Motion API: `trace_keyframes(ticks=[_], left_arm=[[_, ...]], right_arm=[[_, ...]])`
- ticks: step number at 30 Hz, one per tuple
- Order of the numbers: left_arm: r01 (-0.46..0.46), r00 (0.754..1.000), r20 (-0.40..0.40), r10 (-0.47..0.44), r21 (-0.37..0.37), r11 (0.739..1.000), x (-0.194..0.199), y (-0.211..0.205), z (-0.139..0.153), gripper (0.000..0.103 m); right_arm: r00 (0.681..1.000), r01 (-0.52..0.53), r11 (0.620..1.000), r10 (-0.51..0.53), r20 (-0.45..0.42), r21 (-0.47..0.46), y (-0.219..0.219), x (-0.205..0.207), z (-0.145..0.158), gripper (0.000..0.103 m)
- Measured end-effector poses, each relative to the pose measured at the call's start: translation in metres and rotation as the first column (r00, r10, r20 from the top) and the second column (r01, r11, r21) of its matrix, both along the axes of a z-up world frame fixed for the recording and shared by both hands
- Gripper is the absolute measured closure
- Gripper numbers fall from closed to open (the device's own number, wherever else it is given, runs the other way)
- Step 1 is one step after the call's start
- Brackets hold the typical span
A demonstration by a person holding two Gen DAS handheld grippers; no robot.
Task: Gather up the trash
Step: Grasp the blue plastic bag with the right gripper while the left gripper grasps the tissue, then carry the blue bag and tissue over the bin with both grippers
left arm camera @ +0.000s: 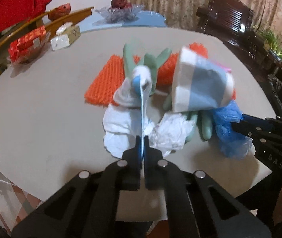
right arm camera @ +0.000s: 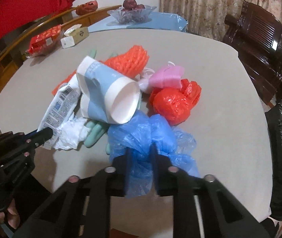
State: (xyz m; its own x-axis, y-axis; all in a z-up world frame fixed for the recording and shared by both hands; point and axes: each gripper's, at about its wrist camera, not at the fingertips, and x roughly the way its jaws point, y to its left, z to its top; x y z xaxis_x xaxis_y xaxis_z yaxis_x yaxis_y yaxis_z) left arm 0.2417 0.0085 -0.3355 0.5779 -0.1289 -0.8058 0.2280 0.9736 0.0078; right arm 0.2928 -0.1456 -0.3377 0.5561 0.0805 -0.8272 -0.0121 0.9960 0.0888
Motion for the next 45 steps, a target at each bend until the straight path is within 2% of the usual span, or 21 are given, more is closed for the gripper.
trace_keyframes(ticks=[5, 20, 26, 34, 45], left_arm=[[0.005, 0.999, 0.042, -0.005, 0.006, 1.000, -0.010, -0.006, 0.015, 0.101], [-0.043, 0.993, 0.109, 0.043, -0.001, 0.999, -0.033, -0.011, 0.063, 0.101], [-0.032, 0.991, 0.131, 0.033, -0.011, 0.999, -0.042, -0.018, 0.078, 0.101], [-0.007, 0.986, 0.168, 0.011, -0.021, 1.000, -0.056, -0.048, 0.103, 0.101], [0.070, 0.978, 0.200, -0.061, -0.038, 0.997, -0.072, -0.108, 0.127, 0.101]], right_arm=[[1.000, 0.002, 1.000, -0.002, 0.028, 0.013, -0.005, -0.007, 0.016, 0.097], [0.992, 0.037, 0.999, -0.039, 0.121, 0.022, -0.028, -0.032, 0.066, 0.097], [0.987, 0.051, 0.999, -0.053, 0.154, 0.018, -0.040, -0.041, 0.084, 0.097], [0.979, 0.079, 0.997, -0.081, 0.189, 0.016, -0.059, -0.052, 0.103, 0.097], [0.963, 0.152, 0.988, -0.147, 0.227, -0.002, -0.111, -0.073, 0.124, 0.097]])
